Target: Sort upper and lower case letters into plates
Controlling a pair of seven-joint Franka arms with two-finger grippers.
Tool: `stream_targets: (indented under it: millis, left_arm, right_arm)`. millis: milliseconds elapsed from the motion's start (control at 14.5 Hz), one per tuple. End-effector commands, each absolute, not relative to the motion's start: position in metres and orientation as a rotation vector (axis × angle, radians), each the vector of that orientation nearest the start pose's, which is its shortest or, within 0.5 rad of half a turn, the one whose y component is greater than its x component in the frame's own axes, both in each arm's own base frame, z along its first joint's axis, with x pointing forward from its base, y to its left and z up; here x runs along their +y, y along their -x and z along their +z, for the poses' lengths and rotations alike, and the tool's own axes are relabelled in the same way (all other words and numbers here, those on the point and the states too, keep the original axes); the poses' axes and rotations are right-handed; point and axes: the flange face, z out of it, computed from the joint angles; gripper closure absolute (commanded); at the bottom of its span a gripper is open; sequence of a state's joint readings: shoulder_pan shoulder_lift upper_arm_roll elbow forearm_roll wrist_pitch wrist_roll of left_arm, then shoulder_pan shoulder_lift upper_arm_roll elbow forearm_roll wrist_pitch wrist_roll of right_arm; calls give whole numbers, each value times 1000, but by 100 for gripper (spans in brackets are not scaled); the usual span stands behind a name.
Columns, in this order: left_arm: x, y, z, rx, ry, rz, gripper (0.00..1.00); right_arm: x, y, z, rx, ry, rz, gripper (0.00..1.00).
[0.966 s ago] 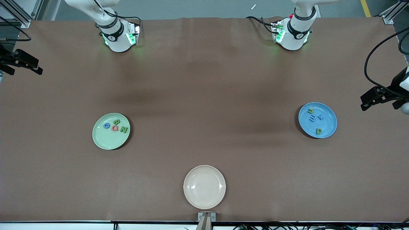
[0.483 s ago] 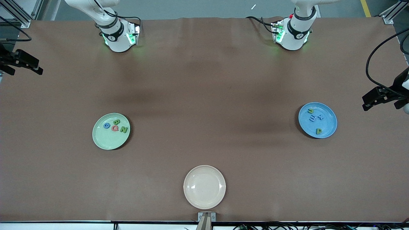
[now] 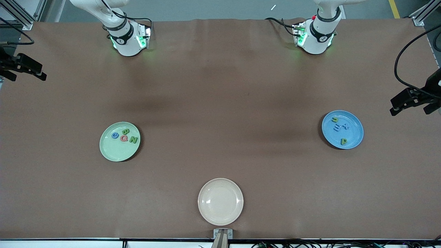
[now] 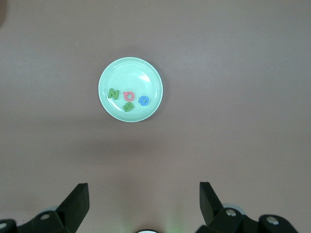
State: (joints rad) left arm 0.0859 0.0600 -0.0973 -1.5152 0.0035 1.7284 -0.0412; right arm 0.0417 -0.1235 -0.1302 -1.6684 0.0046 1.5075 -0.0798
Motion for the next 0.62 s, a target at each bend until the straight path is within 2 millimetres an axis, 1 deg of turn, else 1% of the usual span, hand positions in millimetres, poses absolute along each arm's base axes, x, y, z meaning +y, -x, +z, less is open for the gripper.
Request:
stream_targets:
  millis: [0, 69, 207, 414, 552]
  left_arm:
    - [2, -568, 641, -70, 3171, -241, 0]
    - [11, -567, 644, -89, 3167, -243, 0]
    - [13, -568, 646, -93, 3165, -253, 0]
    - [6, -567, 649, -73, 3163, -260, 0]
    - [-5, -567, 649, -49, 3165, -259, 0]
  right_arm:
    - [-46, -497, 640, 30, 3115, 45, 0]
    - [-46, -497, 639, 30, 3115, 50, 0]
    - [-46, -497, 639, 33, 3115, 52, 0]
    - [-45, -497, 638, 32, 3113, 57, 0]
    - [-45, -497, 638, 32, 3113, 57, 0]
